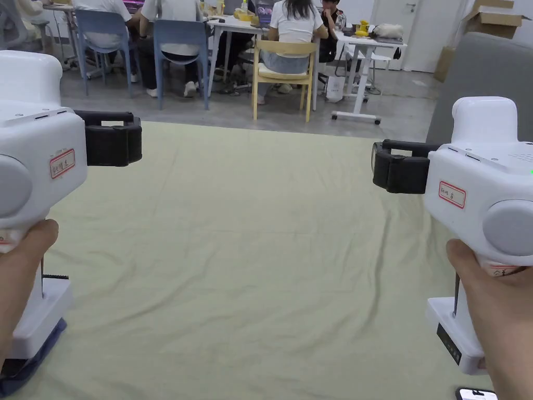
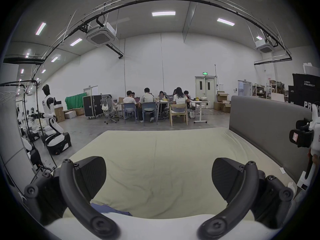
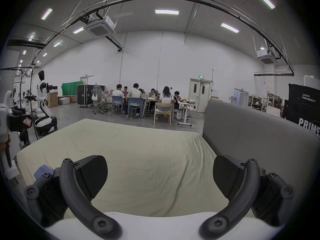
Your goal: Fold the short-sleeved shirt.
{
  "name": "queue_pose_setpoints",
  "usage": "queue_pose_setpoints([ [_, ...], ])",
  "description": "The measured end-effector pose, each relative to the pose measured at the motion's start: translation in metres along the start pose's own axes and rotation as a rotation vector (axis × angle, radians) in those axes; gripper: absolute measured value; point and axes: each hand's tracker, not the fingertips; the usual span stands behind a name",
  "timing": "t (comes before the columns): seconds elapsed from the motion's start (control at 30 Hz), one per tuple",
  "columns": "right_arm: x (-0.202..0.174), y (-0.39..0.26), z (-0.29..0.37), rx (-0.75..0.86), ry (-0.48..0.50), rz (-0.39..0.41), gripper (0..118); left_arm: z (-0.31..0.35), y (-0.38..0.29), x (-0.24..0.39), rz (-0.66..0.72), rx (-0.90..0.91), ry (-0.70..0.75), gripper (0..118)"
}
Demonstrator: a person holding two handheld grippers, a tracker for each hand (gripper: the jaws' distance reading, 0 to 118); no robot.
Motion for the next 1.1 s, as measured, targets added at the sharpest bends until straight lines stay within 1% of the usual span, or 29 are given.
queue_pose_setpoints([
  [0.1, -0.0015, -0.002, -0.0003, -0.004, -0.019, 0.013, 118, 0.0, -0.0016, 0.0005, 0.018, 0.014, -0.016, 118],
  [0.23, -0.0023, -0.004, -0.0012, -0.009, -0.03, 0.03, 118, -0.001, -0.0032, 0.0028, 0.014, 0.016, 0.003, 118],
  [0.5, -0.0003, -0.0041, -0.0037, -0.018, -0.022, -0.009, 118, -0.0002, -0.0019, 0.0038, 0.014, 0.035, 0.008, 118],
  [0.7, -0.0058, -0.0093, -0.0071, -0.022, -0.046, 0.014, 118, -0.0023, -0.0014, 0.0045, 0.015, 0.029, 0.006, 118],
  [0.93, -0.0048, -0.009, -0.008, -0.009, -0.057, -0.005, 118, -0.0059, -0.0035, 0.0051, 0.005, 0.015, 0.0, 118],
  [1.1, -0.0028, -0.006, -0.0083, -0.012, -0.062, -0.017, 118, -0.0066, -0.0043, 0.0045, 0.025, 0.022, -0.01, 118],
])
